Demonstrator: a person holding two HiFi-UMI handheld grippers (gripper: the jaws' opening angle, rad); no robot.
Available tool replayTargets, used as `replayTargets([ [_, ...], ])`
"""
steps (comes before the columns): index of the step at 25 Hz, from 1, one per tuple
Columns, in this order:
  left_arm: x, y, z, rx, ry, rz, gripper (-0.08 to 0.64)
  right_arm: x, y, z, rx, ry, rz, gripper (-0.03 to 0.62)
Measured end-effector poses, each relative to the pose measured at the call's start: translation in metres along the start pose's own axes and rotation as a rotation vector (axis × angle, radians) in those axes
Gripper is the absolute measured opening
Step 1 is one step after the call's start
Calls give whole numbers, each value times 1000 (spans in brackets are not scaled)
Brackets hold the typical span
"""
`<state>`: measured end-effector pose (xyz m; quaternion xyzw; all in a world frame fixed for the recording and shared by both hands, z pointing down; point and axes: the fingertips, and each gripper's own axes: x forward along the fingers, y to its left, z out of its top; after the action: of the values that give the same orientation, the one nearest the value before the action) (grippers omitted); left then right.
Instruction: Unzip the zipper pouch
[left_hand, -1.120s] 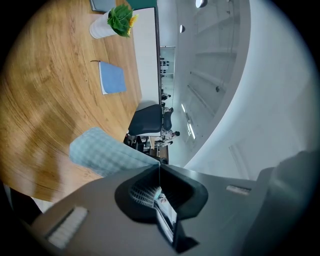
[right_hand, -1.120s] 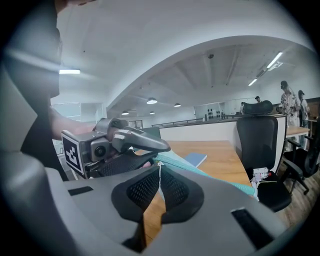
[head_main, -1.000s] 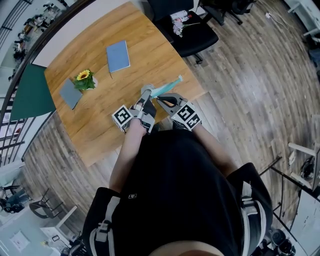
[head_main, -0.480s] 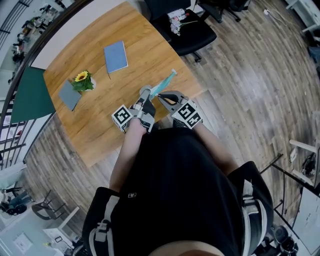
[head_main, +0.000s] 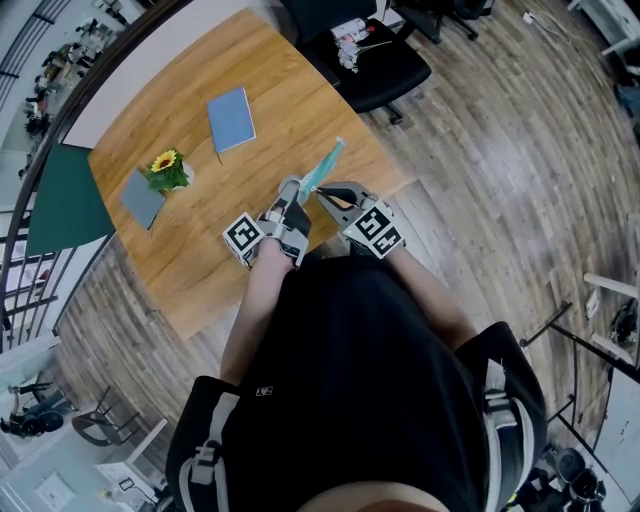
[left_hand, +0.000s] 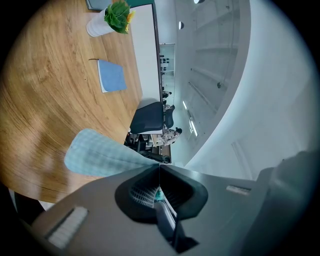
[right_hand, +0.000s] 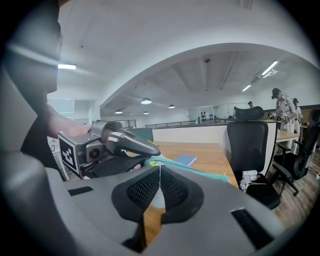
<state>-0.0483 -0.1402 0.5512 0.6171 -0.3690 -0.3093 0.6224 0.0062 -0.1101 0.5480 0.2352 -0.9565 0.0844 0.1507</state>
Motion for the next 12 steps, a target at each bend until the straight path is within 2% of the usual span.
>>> replayTargets([
  [12,1,3,0,10,13,2,6,0,-7,-2,19,-9,-44,8],
])
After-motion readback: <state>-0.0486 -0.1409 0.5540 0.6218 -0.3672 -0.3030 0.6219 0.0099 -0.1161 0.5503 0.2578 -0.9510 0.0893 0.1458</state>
